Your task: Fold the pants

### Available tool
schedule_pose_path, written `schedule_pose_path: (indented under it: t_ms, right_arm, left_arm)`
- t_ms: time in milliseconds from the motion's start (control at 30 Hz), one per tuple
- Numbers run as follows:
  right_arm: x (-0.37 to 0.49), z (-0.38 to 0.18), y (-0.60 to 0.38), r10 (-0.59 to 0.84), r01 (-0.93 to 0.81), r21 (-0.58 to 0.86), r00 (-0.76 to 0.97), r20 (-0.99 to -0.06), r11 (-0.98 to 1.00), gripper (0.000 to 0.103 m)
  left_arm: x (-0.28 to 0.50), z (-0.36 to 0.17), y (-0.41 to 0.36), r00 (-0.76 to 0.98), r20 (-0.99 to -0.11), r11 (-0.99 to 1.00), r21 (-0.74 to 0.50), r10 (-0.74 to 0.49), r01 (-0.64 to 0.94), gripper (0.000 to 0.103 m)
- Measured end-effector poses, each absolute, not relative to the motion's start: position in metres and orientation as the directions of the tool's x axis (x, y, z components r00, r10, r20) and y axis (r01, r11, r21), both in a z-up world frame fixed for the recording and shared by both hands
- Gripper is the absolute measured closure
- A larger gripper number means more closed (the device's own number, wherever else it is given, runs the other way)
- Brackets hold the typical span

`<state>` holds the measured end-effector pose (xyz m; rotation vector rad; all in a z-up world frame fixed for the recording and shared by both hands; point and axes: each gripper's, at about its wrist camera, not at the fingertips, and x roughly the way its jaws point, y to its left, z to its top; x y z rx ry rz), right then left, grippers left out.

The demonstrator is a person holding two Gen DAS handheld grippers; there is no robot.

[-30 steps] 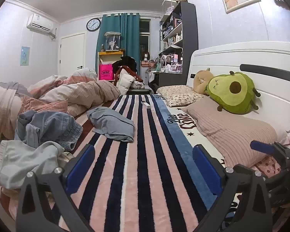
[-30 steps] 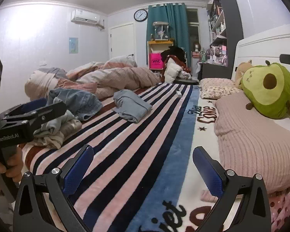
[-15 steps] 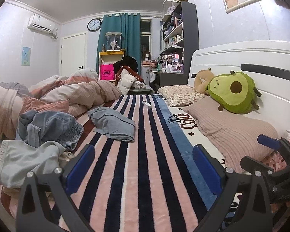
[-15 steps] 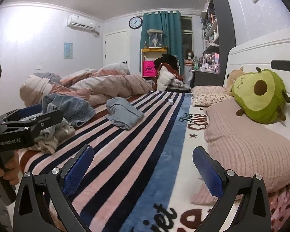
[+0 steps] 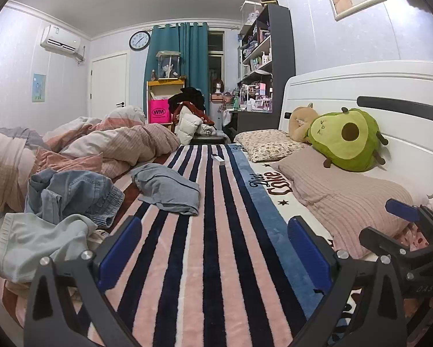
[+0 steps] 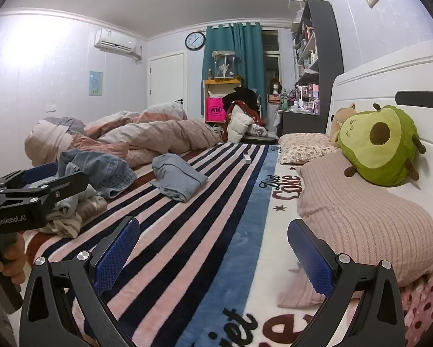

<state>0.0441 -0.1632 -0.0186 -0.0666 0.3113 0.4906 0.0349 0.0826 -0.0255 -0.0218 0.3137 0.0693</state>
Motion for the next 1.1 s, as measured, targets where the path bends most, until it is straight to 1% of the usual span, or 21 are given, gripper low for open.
schedule_pose_path:
  t_ms: [1100]
  right_arm:
    - [0.0408, -0.0127, -0.1620, 0.449, -0.465, 0.026, 0.837, -0.313, 0.885, 0.001]
  left_arm:
    - [0.0340, -0.0295, 0.0791, 0.947, -0.317, 0.998, -0.020, 0.053, -0.062, 0.003]
